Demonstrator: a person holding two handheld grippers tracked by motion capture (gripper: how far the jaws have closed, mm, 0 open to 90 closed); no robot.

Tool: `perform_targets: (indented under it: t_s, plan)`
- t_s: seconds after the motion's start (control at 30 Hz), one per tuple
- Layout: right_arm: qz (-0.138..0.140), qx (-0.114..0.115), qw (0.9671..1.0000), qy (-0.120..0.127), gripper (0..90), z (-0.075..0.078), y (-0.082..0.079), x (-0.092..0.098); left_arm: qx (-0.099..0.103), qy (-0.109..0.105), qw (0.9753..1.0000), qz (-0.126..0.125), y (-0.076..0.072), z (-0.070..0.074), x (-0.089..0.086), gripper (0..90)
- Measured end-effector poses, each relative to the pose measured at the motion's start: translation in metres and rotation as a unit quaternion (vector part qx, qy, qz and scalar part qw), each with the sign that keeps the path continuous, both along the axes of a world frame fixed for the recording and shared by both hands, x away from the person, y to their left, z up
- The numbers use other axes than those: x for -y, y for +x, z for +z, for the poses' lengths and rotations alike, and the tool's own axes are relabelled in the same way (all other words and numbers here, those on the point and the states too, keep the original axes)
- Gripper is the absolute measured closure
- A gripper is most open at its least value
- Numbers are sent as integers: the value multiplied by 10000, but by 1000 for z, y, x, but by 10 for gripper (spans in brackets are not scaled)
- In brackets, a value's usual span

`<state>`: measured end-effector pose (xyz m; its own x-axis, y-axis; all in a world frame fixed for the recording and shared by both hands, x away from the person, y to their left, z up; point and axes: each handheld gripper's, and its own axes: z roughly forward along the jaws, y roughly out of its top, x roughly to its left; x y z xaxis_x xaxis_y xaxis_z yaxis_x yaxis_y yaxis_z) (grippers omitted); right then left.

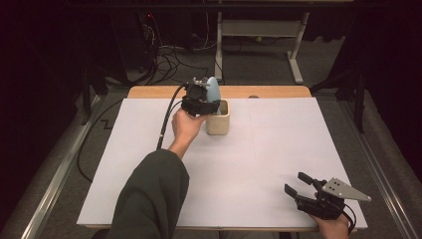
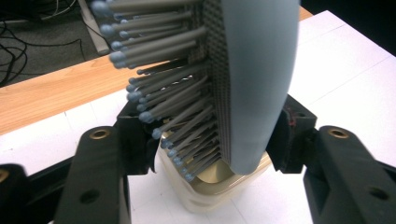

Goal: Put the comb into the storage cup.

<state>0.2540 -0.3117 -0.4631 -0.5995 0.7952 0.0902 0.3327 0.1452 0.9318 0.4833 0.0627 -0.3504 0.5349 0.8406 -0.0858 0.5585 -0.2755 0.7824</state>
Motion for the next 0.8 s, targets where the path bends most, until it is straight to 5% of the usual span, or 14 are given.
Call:
perform_targets:
  t_s: [0.7, 0.8]
  plan:
    - [-17, 16, 10000, 9, 315, 0, 0, 1, 132, 237, 9996, 107, -10, 4, -22, 300]
    - [-29, 20, 10000, 10, 315, 0, 0, 1, 172, 117, 9997, 138, -14, 3, -29, 300]
